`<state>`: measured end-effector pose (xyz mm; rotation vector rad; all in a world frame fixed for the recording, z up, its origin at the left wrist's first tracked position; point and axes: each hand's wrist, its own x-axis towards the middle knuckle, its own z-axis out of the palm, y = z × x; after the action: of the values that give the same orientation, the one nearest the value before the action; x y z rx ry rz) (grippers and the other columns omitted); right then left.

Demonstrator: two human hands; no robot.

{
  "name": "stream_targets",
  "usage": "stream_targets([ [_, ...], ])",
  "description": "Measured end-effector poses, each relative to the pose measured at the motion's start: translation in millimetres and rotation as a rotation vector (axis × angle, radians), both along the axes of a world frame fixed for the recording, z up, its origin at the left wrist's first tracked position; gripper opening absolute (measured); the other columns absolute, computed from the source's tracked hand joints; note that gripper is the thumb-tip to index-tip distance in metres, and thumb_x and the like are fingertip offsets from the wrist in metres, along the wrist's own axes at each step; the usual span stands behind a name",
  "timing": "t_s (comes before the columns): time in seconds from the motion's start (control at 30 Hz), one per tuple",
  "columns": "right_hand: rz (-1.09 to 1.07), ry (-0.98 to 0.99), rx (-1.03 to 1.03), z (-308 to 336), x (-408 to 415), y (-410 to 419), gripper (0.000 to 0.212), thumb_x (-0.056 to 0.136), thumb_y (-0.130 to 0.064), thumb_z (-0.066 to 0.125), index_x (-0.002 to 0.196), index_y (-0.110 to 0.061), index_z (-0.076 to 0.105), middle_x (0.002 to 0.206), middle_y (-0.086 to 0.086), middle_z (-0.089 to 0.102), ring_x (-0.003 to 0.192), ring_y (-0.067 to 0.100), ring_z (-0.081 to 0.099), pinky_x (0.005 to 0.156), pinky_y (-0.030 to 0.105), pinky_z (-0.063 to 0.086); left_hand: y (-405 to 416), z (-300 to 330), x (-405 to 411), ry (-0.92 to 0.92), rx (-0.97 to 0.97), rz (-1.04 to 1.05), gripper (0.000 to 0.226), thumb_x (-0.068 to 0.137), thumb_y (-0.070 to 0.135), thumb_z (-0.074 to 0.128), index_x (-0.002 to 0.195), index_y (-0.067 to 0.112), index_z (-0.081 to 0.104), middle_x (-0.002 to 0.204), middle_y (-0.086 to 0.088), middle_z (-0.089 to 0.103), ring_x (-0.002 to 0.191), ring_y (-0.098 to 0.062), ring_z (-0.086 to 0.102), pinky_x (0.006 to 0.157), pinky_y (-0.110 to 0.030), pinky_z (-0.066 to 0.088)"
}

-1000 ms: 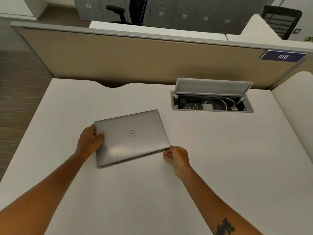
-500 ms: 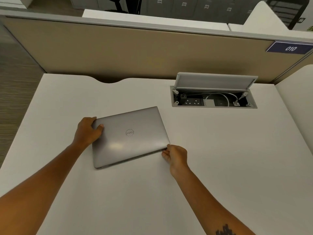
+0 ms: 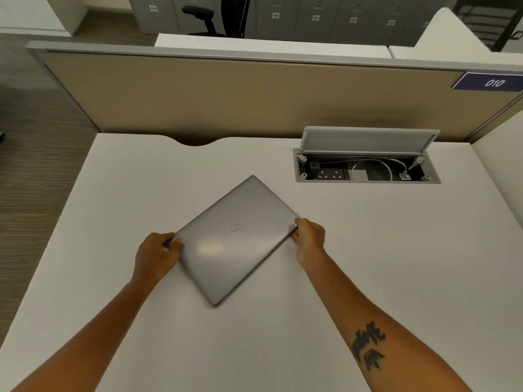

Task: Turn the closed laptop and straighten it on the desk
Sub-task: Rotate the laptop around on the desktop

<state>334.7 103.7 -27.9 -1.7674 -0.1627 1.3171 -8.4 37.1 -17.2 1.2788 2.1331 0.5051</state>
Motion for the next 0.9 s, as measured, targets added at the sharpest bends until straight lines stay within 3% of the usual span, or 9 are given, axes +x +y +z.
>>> stream_targets([
  [0.13,0.051,0.021,0.041,8.1,1.1,9.6,0.010,0.080,-0.007,0.067,0.087,-0.013,0.062,0.092,0.008,0.056,0.086,0.024,0.050,0.074,0.034,0.045,-26.1,7.2,17.5,-0.017,-0.017,0.022,0.034,0.103,0.028,0.061,0.116,0.003,0.079,0.102,-0.012,0.072,0.101,-0.035,0.068,0.088,-0.037,0.047],
  [0.27,0.112,0.038,0.057,9.2,7.4,15.2,0.010,0.079,-0.009,0.070,0.088,-0.012,0.065,0.091,0.008,0.057,0.086,0.024,0.052,0.076,0.035,0.045,-53.8,4.8,27.7,0.009,-0.066,0.024,0.035,0.104,0.033,0.058,0.121,0.011,0.079,0.117,-0.013,0.075,0.109,-0.033,0.068,0.091,-0.037,0.049],
  [0.43,0.210,0.030,0.083,14.6,10.3,5.0,0.018,0.083,-0.010,0.071,0.072,-0.016,0.059,0.087,0.009,0.061,0.086,0.023,0.055,0.078,0.036,0.048,-76.7,-1.6,32.7,0.010,-0.087,0.013,0.034,0.103,0.038,0.058,0.110,0.013,0.081,0.105,-0.005,0.077,0.093,-0.022,0.066,0.083,-0.034,0.049],
  [0.5,0.244,0.018,0.108,18.6,8.4,-6.4,0.024,0.091,-0.004,0.067,0.071,-0.016,0.065,0.090,0.007,0.069,0.085,0.021,0.063,0.080,0.036,0.052,-78.2,-1.4,33.4,-0.021,-0.071,0.025,0.031,0.101,0.037,0.062,0.110,0.013,0.080,0.103,-0.002,0.075,0.095,-0.022,0.067,0.085,-0.033,0.049],
  [0.57,0.276,0.001,0.108,17.8,5.3,-20.1,0.020,0.094,-0.003,0.065,0.083,-0.017,0.074,0.096,0.005,0.075,0.086,0.020,0.068,0.085,0.037,0.057,-74.1,-0.8,33.8,-0.035,-0.082,0.019,0.031,0.099,0.039,0.065,0.112,0.013,0.077,0.101,0.000,0.072,0.099,-0.025,0.071,0.086,-0.034,0.050],
  [0.67,0.326,-0.037,0.105,12.1,-0.9,-45.6,0.015,0.093,-0.004,0.065,0.088,-0.014,0.074,0.100,0.013,0.076,0.089,0.021,0.068,0.092,0.044,0.062,-57.6,1.2,40.1,-0.048,-0.119,-0.029,0.038,0.098,0.042,0.065,0.122,0.013,0.074,0.114,-0.005,0.075,0.107,-0.029,0.072,0.091,-0.038,0.054],
  [0.73,0.365,-0.062,0.110,6.4,-4.8,-62.5,0.012,0.089,-0.005,0.064,0.096,-0.001,0.073,0.100,0.022,0.074,0.088,0.022,0.066,0.091,0.046,0.063,-41.5,2.9,47.8,-0.066,-0.130,-0.067,0.045,0.099,0.040,0.066,0.132,0.010,0.069,0.124,-0.011,0.073,0.114,-0.032,0.071,0.094,-0.039,0.053],
  [0.8,0.377,-0.072,0.106,3.8,-9.5,-78.3,0.016,0.087,-0.004,0.063,0.101,0.004,0.068,0.093,0.014,0.071,0.087,0.021,0.064,0.090,0.045,0.063,-24.9,5.5,56.3,-0.094,-0.128,-0.090,0.049,0.099,0.038,0.066,0.136,0.006,0.067,0.131,-0.015,0.071,0.120,-0.036,0.069,0.099,-0.041,0.053],
  [0.9,0.390,-0.061,0.090,3.1,-16.2,-97.5,0.013,0.088,-0.003,0.063,0.089,-0.011,0.073,0.092,0.009,0.076,0.087,0.020,0.068,0.097,0.052,0.061,-0.3,8.9,67.4,-0.127,-0.121,-0.120,0.050,0.099,0.036,0.068,0.137,0.004,0.067,0.131,-0.017,0.072,0.121,-0.038,0.068,0.101,-0.042,0.052],
])
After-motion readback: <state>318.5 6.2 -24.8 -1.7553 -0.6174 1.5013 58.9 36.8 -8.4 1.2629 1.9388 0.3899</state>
